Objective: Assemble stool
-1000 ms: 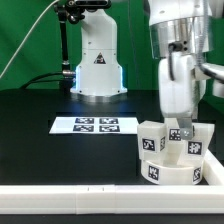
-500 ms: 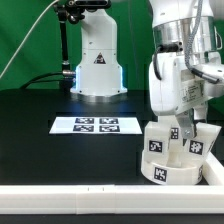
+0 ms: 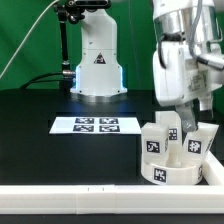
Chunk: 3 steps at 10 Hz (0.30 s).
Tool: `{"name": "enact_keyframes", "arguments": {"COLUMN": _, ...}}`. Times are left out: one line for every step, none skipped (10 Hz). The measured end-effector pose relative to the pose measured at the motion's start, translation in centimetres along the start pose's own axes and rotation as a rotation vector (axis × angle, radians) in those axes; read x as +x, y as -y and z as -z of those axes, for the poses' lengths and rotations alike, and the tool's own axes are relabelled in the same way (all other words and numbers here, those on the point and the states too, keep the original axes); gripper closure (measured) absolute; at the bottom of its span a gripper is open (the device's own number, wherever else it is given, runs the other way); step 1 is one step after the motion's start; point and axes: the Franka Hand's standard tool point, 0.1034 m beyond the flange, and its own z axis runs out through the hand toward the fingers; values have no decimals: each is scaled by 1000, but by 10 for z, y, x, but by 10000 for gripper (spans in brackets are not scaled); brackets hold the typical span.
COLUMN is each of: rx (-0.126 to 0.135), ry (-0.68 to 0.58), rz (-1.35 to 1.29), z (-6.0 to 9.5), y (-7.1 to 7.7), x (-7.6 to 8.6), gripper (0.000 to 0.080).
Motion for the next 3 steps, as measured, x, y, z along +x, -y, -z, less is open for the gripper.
{"name": "enact_keyframes", "arguments": {"rx": 9, "ry": 18, "rz": 3, "z": 10, "y": 3, "x": -7, "gripper": 153}}
{"name": "enact_keyframes", "arguments": {"rx": 9, "ry": 15, "rz": 5, "z": 9, "y": 3, "x": -6, "gripper": 153}}
{"name": "enact_keyframes", "arguments": {"rx": 8, "ry": 13, "rz": 5, "z": 7, "y": 2, "x": -5, "gripper": 153}}
